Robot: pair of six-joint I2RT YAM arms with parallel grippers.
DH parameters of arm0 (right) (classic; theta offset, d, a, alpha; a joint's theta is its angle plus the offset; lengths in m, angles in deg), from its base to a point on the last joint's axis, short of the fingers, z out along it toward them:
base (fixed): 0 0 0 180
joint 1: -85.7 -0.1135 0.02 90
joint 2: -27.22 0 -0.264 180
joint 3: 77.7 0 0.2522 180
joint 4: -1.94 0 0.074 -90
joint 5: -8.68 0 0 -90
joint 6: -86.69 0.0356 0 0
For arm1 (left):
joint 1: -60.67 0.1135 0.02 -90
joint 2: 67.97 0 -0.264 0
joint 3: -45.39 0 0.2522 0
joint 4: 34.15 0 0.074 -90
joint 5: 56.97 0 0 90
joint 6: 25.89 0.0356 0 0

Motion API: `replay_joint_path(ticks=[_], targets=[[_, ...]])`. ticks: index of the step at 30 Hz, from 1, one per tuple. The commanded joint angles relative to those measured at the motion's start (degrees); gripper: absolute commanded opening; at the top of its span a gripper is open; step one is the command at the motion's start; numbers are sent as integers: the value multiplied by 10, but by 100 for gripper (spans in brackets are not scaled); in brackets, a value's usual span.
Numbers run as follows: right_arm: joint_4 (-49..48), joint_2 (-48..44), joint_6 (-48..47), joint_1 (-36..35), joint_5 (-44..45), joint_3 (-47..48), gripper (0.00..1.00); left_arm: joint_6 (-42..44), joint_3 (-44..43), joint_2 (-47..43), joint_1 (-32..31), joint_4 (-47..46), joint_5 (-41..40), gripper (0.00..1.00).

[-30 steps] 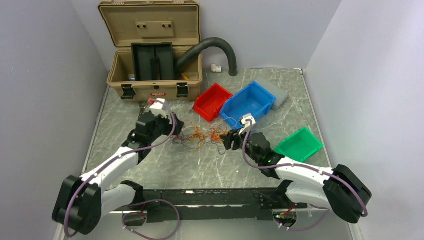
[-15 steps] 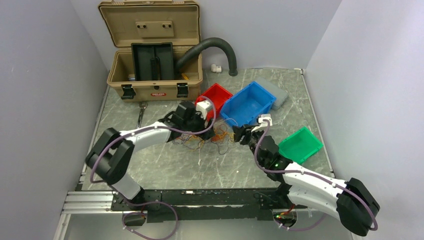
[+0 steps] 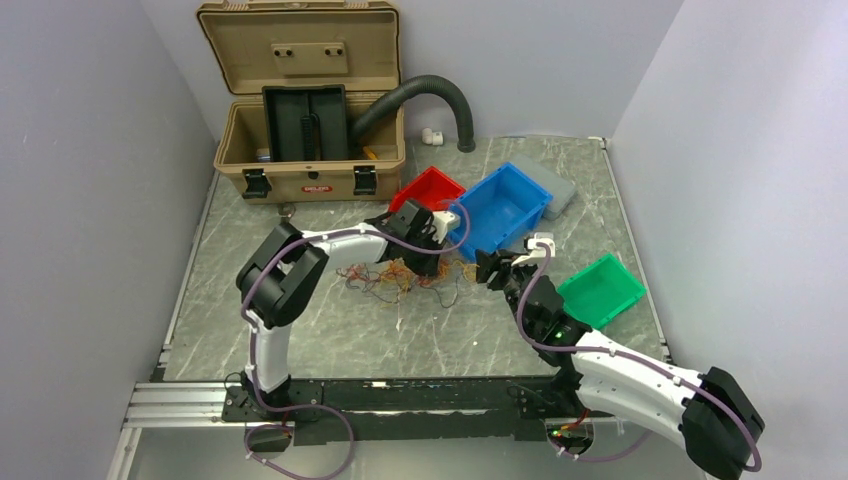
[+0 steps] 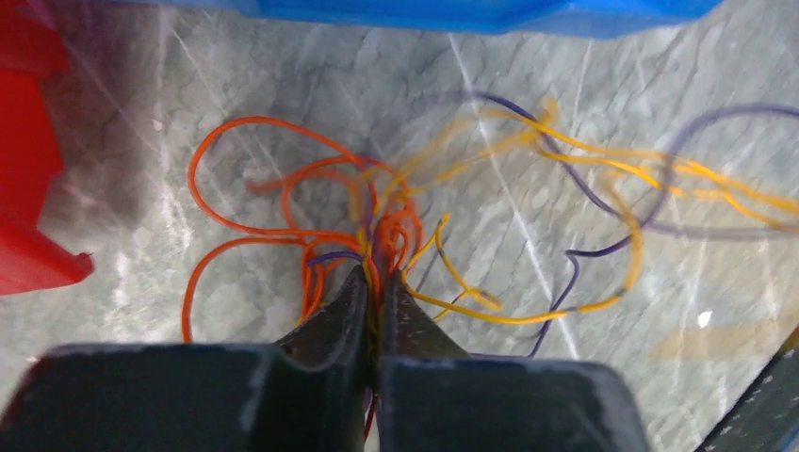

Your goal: Untangle the cables

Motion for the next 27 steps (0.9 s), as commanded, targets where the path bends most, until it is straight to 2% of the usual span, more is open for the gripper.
replay_joint_path(ticks=[1,5,7,11,15,17,23,27], targets=[[-2,1,9,-1,28,1,59,8,-1,-25,0,36,2,0],[39,24,44,0,80,22,55,-6,88,-126,20,-34,-1,0],[98,39,82,0,114,49,51,-19,138,-177,50,-69,18,0],[220,42,128,3,121,118,47,-34,190,-247,77,-51,54,0],[258,23,109,4,41,158,46,-69,254,-308,76,-62,80,0],[254,19,97,6,-11,161,52,-87,281,-337,76,-78,93,0],[149,51,41,7,-335,134,64,-117,307,-402,79,-136,139,0],[75,80,71,6,-428,110,65,-151,310,-401,84,-221,216,0]])
